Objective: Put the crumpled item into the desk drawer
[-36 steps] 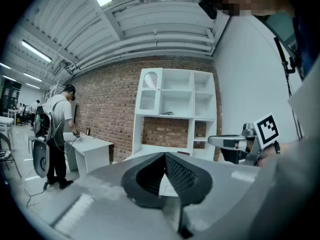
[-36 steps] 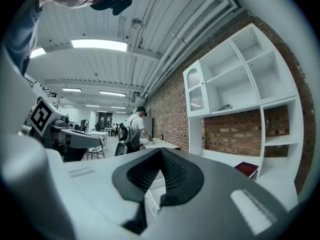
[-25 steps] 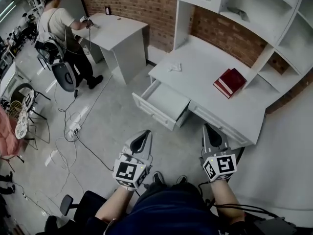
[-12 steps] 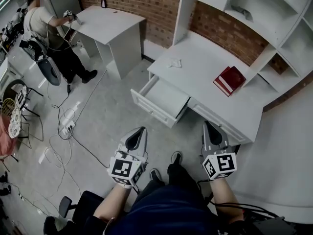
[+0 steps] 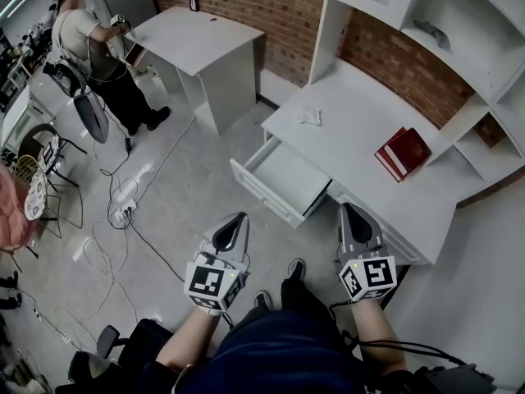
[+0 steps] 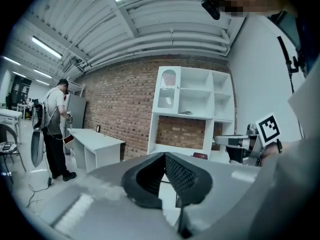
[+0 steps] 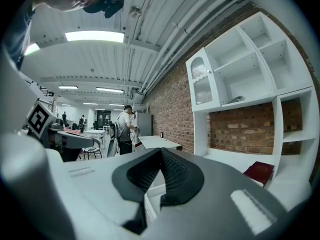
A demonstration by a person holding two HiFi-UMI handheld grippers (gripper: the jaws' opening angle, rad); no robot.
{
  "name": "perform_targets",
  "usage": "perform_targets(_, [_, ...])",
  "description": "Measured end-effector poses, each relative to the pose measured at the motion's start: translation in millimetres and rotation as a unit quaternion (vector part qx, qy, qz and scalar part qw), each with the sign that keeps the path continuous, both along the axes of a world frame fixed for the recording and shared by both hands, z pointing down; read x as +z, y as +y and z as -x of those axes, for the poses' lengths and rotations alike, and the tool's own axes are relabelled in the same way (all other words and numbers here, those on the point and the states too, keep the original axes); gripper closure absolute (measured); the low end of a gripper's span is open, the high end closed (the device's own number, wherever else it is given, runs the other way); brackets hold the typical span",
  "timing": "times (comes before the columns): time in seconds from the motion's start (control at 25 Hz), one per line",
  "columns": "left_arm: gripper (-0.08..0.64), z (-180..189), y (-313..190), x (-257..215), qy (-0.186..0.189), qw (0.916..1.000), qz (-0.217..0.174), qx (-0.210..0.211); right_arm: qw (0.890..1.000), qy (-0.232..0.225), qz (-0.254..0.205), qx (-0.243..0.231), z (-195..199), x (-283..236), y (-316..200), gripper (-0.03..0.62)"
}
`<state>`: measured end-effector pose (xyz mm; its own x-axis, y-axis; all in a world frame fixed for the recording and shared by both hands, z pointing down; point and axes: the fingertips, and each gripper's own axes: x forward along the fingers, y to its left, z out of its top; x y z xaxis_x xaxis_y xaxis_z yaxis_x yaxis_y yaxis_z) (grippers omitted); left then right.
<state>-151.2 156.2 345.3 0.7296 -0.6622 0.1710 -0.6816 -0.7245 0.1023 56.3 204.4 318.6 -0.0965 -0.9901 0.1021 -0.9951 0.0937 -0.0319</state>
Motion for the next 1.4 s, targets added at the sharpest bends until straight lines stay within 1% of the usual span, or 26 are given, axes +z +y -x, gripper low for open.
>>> perform_targets(0.36, [0.558,-66,-53,8,-0.020,0.9997,0.007,-0.008,1.000,-0.015,0.008,-0.019,-64,15,-67,0.589])
perform_targets(0.64, [0.558,-101,-80,11,-0.031,0.9991,0.016,-0.024,0.999,-0.028,0.012,-0.031,-103,22,-102,0.589])
perform_targets(0.92, [0.558,-114,-99,21,-0.040,0.9982,0.028,-0.036,0.998,-0.034,0.025,-0.045,-117,36,-128,0.589])
perform_targets(1.16, [0.558,-117,-128,29,-0.041,0.9977,0.040,-0.037,0.998,-0.032,0.041,-0.039,-123,48,-149,0.589])
perform_targets(1.28, [0.558,-122,-148,35,-0.045,0.9975,0.047,-0.027,0.998,-0.029,0.048,-0.029,-125,53,-162,0.589])
perform_targets(1.4, [0.558,-130,-171,43,-0.060,0.9977,0.032,-0.003,0.998,-0.027,0.056,-0.014,-129,58,-179,0.589])
